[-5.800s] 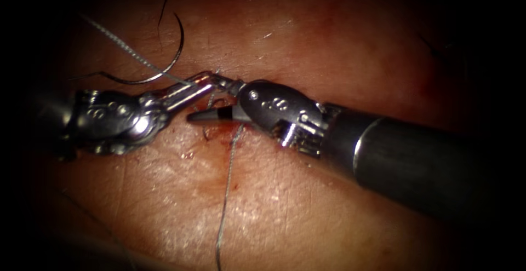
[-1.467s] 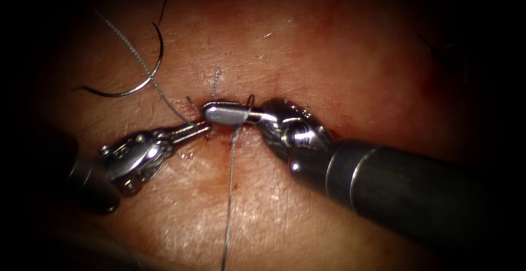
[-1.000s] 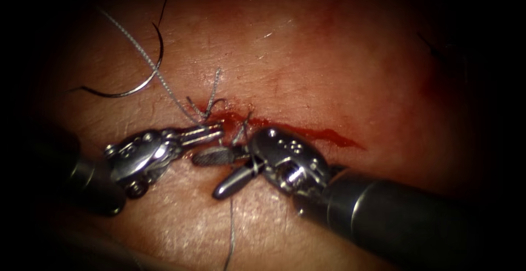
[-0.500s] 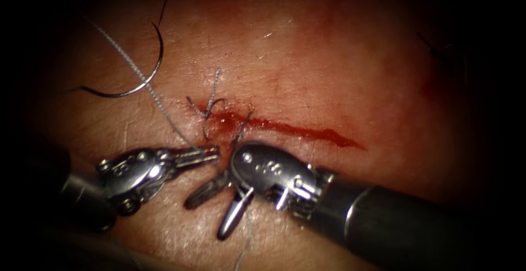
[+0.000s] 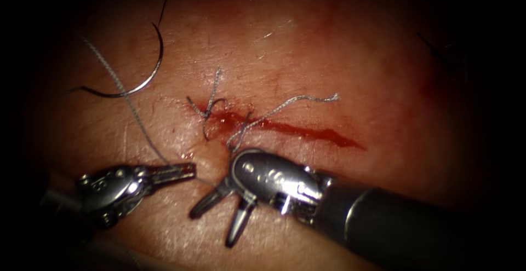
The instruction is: Wound Closure
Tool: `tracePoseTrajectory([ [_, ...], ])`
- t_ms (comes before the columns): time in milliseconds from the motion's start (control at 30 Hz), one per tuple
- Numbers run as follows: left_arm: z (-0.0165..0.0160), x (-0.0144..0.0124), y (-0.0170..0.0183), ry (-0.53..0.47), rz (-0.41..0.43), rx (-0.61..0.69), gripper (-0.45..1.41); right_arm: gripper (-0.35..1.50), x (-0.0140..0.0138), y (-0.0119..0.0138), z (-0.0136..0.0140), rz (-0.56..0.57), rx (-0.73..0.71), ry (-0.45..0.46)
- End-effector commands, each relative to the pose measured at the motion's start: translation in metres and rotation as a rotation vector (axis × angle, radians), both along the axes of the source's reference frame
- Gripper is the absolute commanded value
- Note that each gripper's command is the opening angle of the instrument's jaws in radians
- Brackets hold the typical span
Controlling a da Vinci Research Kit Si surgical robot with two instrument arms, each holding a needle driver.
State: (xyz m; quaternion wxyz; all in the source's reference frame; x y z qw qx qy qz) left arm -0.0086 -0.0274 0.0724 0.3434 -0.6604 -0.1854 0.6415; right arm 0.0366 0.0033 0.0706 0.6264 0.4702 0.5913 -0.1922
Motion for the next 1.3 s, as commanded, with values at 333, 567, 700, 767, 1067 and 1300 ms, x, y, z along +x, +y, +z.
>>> tracePoseTrajectory([
  [333,0.0013,0.0000,-0.0007,0.004,0.001,0.001,-0.45,0.86,-0.0029,0.0035,0.0007,0.157,0.114,-0.022],
  [567,0.0018,0.0008,-0.0014,0.003,0.007,-0.007,-0.45,1.40,-0.0055,0.0088,-0.0016,0.291,0.201,-0.056],
  [700,0.0017,0.0021,-0.0016,0.007,0.004,-0.006,-0.45,1.42,-0.0081,0.0111,-0.0022,0.358,0.256,-0.075],
  [767,0.0015,0.0029,-0.0016,0.009,0.002,-0.004,-0.45,1.42,-0.0098,0.0118,-0.0019,0.394,0.260,-0.093],
  [1067,-0.0002,0.0031,0.0001,-0.001,-0.003,0.017,-0.45,1.21,-0.0142,0.0117,-0.0016,0.446,0.196,-0.129],
  [1300,-0.0023,0.0032,0.0013,-0.010,-0.011,0.020,-0.45,1.20,-0.0121,0.0127,-0.0013,0.588,-0.042,-0.202],
])
